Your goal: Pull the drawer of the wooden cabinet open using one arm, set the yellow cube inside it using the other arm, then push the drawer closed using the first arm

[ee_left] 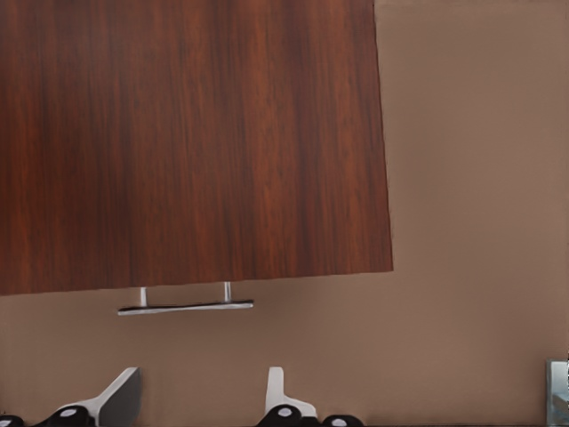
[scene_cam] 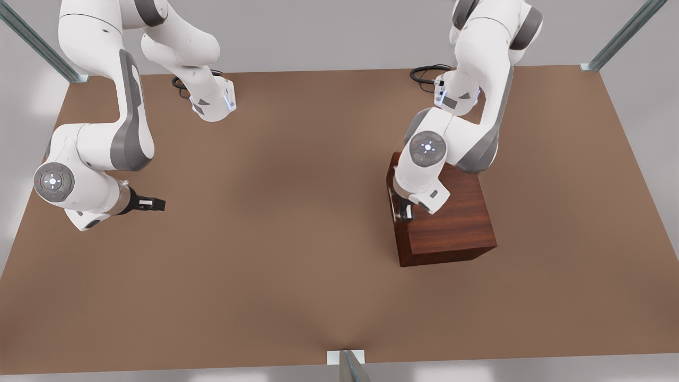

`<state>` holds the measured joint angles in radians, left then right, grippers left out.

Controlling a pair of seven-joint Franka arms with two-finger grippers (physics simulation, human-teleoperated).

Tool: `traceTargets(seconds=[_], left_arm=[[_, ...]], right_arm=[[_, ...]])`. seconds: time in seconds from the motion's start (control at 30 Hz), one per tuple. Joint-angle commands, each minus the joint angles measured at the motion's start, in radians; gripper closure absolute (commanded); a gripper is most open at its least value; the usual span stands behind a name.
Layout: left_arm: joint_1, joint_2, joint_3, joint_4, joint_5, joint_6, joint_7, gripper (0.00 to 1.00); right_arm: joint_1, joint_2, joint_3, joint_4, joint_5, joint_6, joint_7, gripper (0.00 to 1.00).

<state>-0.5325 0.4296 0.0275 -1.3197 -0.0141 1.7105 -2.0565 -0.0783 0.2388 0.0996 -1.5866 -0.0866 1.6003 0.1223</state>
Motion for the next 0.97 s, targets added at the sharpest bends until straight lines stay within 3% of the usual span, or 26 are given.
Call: traceTargets(seconds=[0.0, 0.1, 0.2, 0.27, 0.3, 0.37, 0.93], left_arm=[[0.068, -0.054, 0.005, -0.006, -0.035, -0.232, 1.338, 0.0], [0.261, -0.078, 0.003, -0.009, -0.026, -0.279, 1.992, 0.0], [0.279, -0.086, 0.038, 0.008, -0.024, -0.269, 1.931, 0.0], [0.391, -0.138, 0.046, -0.065, -0.089, -0.137, 2.242, 0.0], [0.394, -0.258, 0.043, -0.272, -0.093, 0.066, 2.247, 0.0], [0.391, -0.178, 0.042, -0.093, -0.089, -0.123, 2.248, 0.0], [0.387, -0.164, 0.038, -0.092, -0.076, -0.115, 2.227, 0.0]], right_arm=[[0.0, -0.001, 0.0, 0.0, 0.001, 0.0, -0.013, 0.0], [0.0, -0.001, 0.0, 0.0, 0.001, -0.002, -0.013, 0.0], [0.0, -0.001, 0.0, 0.0, 0.001, -0.002, -0.013, 0.0], [0.0, -0.001, 0.0, 0.0, 0.001, -0.002, -0.013, 0.0], [0.0, -0.001, 0.0, 0.0, 0.001, 0.0, -0.013, 0.0], [0.0, -0.001, 0.0, 0.0, 0.001, -0.002, -0.013, 0.0], [0.0, -0.001, 0.0, 0.0, -0.001, -0.002, -0.013, 0.0]])
